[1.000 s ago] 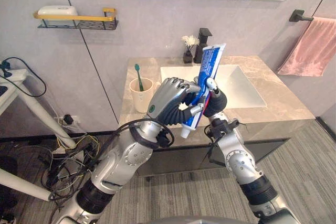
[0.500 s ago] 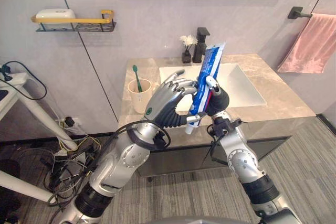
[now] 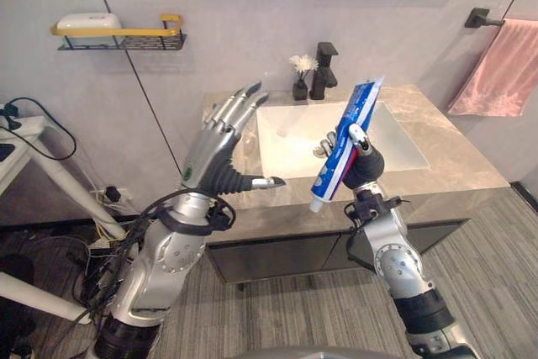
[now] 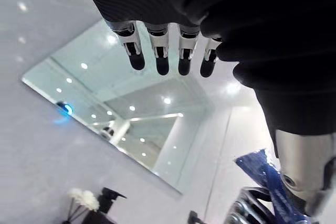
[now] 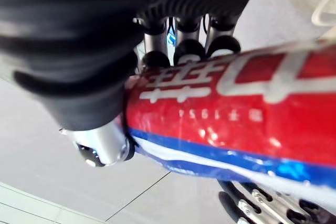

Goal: Organize washtable

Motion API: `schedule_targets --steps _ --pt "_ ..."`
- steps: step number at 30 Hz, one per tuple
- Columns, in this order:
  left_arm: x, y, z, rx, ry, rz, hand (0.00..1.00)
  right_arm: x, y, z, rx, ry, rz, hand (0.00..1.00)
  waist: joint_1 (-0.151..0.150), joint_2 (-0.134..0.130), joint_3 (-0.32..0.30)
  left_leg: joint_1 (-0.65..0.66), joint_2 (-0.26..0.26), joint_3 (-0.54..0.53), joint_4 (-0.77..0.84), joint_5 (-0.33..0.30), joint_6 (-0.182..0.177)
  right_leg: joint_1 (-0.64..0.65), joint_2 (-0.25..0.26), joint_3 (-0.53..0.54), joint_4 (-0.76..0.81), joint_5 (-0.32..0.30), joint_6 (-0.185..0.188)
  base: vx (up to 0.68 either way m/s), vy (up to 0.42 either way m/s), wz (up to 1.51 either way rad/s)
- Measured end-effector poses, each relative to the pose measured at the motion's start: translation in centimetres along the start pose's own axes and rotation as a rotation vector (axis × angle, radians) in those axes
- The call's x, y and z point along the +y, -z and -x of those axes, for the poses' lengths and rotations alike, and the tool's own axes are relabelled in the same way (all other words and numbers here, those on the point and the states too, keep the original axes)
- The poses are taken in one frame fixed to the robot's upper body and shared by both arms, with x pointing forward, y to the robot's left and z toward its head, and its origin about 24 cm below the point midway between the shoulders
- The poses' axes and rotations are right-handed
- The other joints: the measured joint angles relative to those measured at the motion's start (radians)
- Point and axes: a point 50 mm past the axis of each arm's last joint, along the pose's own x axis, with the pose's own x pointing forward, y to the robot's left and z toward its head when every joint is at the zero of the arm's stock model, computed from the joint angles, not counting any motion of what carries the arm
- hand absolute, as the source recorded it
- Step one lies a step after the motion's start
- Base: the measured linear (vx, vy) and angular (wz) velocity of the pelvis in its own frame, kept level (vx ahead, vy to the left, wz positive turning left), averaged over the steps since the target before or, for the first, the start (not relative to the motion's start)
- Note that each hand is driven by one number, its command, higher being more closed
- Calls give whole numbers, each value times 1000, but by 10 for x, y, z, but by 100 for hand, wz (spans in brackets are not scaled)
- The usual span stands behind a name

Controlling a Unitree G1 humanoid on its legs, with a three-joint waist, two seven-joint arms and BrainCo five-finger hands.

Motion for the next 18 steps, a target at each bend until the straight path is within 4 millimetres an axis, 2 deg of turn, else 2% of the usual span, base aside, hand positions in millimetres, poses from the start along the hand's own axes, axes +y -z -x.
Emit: schedule_targets --steps 6,11,13,15,18 --pt "12 11 21 126 -67 -23 0 -4 -6 0 -10 35 99 100 24 0 0 0 1 -13 -3 0 0 8 0 -16 0 -7 -4 6 -3 8" --pt "18 27 56 344 -127 -21 0 -8 -17 -3 -36 97 294 100 50 -1 0 -2 1 -41 -29 4 -2 19 -2 -44 0 -18 -1 1 -8 15" --pt "13 38 75 464 -126 -17 0 -4 -25 -14 -74 96 366 100 71 -2 1 -2 1 -57 -39 15 -4 19 -2 -57 0 -20 -1 31 -23 21" --pt "7 44 87 539 -114 3 0 -2 -28 -23 -89 93 411 100 76 -2 1 -2 0 -69 -41 22 -4 24 -3 -72 0 -23 -1 24 -18 25" --pt "-12 60 116 724 -72 65 0 7 -39 -38 -149 83 524 100 99 -8 5 -4 -2 -92 -56 35 -6 26 -7 -95 0 -26 1 7 -8 22"
